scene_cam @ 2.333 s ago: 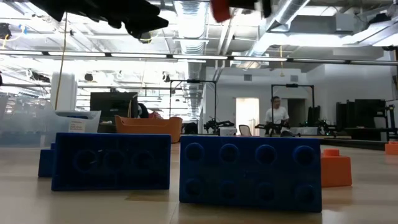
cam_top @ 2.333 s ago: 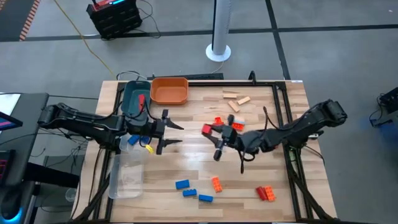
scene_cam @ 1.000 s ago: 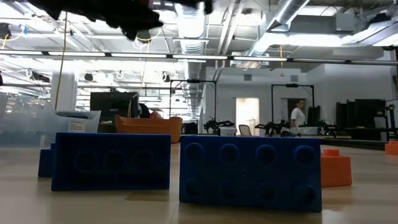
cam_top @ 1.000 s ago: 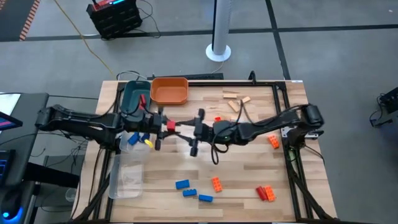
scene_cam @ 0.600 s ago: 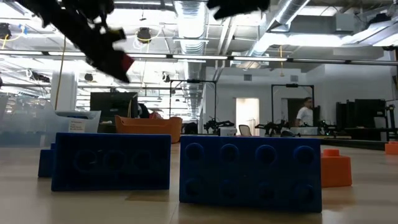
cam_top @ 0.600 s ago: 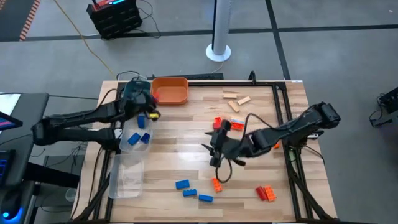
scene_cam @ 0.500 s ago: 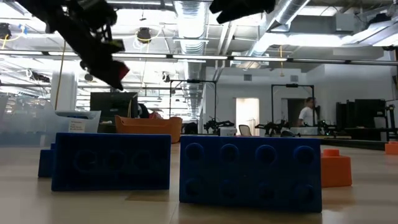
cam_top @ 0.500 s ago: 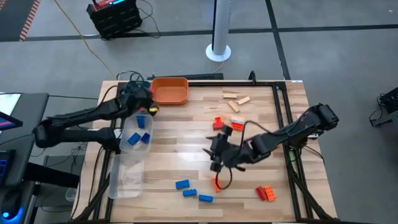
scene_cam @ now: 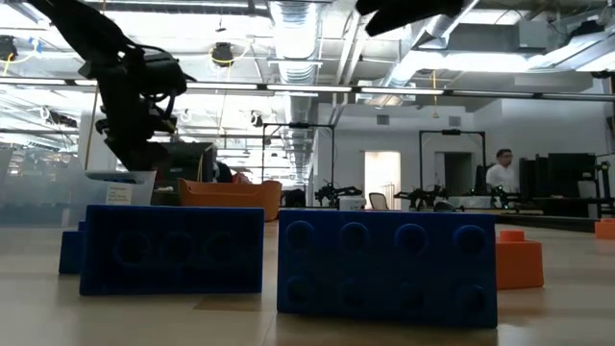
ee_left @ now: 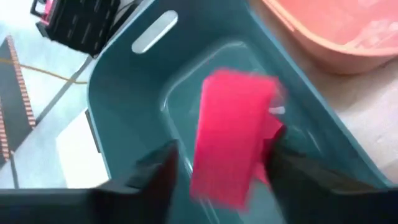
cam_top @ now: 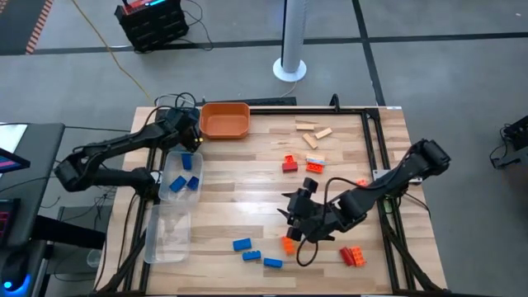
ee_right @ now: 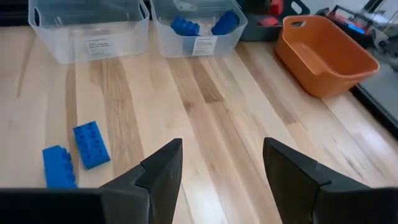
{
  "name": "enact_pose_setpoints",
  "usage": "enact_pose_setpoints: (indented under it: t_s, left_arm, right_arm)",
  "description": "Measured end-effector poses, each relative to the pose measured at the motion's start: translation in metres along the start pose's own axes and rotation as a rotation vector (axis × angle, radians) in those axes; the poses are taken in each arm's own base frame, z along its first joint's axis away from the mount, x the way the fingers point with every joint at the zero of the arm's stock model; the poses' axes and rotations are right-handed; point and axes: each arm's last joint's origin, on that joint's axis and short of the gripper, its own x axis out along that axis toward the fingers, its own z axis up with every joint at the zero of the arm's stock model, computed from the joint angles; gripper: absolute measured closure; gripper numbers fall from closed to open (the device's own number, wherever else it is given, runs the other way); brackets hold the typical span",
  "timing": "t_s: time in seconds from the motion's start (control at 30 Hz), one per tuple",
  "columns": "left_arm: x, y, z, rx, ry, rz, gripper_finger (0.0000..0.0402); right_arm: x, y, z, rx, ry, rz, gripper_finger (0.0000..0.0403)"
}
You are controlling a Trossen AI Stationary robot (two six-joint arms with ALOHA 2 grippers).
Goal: Sort blocks
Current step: Put the wooden red block into the blue bin, then put the wooden brown block into the bottom transparent bin
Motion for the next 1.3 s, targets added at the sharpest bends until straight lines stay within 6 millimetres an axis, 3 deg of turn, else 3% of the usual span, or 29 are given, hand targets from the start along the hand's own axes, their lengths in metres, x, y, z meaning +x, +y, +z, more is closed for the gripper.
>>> enact_pose_setpoints:
  t_s: [0.1, 0.2, 0.3, 0.43, 0.67, 0.83, 1.07, 1.3]
  left_arm:
    - [-0.003, 0.002, 0.000, 0.006, -0.006, -0.002, 0.0089]
    - [-0.011, 0.007, 0.003, -0.007, -0.012, -0.010, 0.0064]
    - [-0.024, 0.011, 0.009, -0.034, -0.040, -0.055, 0.0063]
    - [-0.046, 0.009, 0.016, -0.055, -0.142, -0.204, 0.0072]
    - [-0.076, -0.008, 0.021, -0.027, -0.298, -0.417, 0.0075]
    - [-0.090, -0.025, 0.017, 0.060, -0.332, -0.503, 0.0075]
    - [-0.110, -0.045, 0.009, 0.166, -0.393, -0.603, 0.0075]
    - [-0.123, -0.057, 0.002, 0.218, -0.414, -0.669, 0.0075]
  right_arm:
    - [-0.005, -0.008, -0.004, 0.017, 0.051, -0.029, 0.0173]
    - [-0.011, -0.018, -0.008, 0.052, 0.106, -0.070, 0.0173]
    - [-0.016, -0.033, -0.014, 0.123, 0.204, -0.127, 0.0173]
    - [-0.017, -0.065, -0.027, 0.259, 0.504, -0.226, 0.0174]
    - [-0.001, -0.114, -0.042, 0.312, 0.949, -0.478, 0.0177]
    - [0.019, -0.137, -0.047, 0.277, 0.984, -0.434, 0.0177]
    - [0.060, -0.160, -0.056, 0.207, 0.863, -0.252, 0.0177]
    - [0.078, -0.191, -0.067, 0.144, 0.869, -0.198, 0.0178]
